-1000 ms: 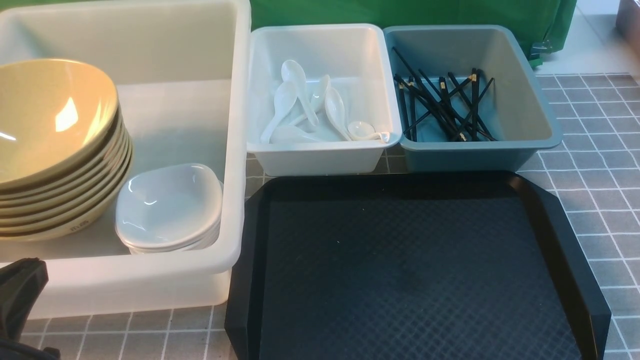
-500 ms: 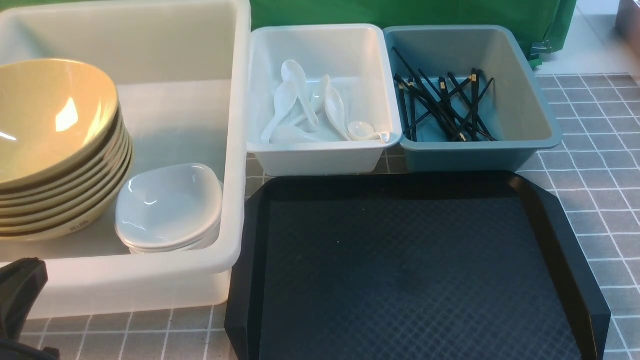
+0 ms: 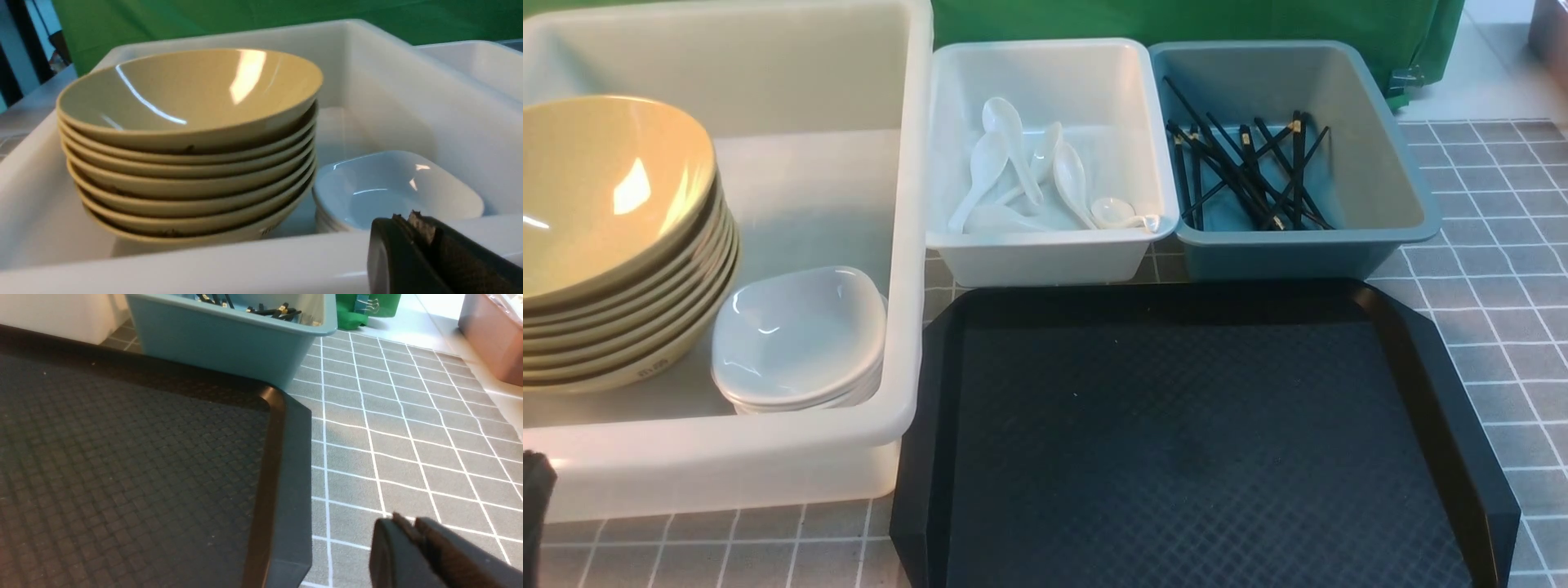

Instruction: On grey table put chopsticks spoon bowls plates into blue grey white boxes.

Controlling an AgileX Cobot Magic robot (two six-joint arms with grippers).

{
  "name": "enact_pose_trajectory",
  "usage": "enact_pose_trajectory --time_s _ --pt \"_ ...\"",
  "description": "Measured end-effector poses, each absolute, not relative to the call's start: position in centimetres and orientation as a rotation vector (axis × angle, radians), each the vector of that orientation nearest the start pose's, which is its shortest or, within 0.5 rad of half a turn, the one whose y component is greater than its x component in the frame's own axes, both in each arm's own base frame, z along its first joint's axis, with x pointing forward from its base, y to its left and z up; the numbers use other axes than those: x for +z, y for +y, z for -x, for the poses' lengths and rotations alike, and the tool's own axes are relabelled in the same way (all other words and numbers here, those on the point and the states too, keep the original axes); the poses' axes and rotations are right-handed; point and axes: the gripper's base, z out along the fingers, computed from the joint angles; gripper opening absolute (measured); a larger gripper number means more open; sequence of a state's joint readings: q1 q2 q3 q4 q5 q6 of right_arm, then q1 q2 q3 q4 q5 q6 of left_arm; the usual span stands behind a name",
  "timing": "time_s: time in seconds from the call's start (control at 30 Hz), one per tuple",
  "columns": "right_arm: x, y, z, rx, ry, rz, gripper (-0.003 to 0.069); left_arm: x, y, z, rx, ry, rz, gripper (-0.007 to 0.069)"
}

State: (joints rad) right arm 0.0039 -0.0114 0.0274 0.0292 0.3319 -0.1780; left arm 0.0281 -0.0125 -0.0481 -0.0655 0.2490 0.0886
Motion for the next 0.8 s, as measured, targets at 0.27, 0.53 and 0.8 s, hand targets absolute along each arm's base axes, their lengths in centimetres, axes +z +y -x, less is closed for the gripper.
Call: enact_pose_trajectory --time_s 0.27,0.53,0.8 --pt "17.5 0.1 -5.4 -0.094 1.827 0.148 0.0099 17.6 -0.1 -5.4 -0.026 1.817 0.013 -0.0011" --pt "17.5 0.1 -5.4 -0.094 1.827 0.148 0.0111 17.6 -0.2 -5.3 -0.019 1.825 -0.017 -0.0011" --pt "17.5 0.1 -5.4 -0.094 1.827 0.148 0.0116 17.6 -0.2 -5.3 -0.021 1.825 -0.016 -0.0011"
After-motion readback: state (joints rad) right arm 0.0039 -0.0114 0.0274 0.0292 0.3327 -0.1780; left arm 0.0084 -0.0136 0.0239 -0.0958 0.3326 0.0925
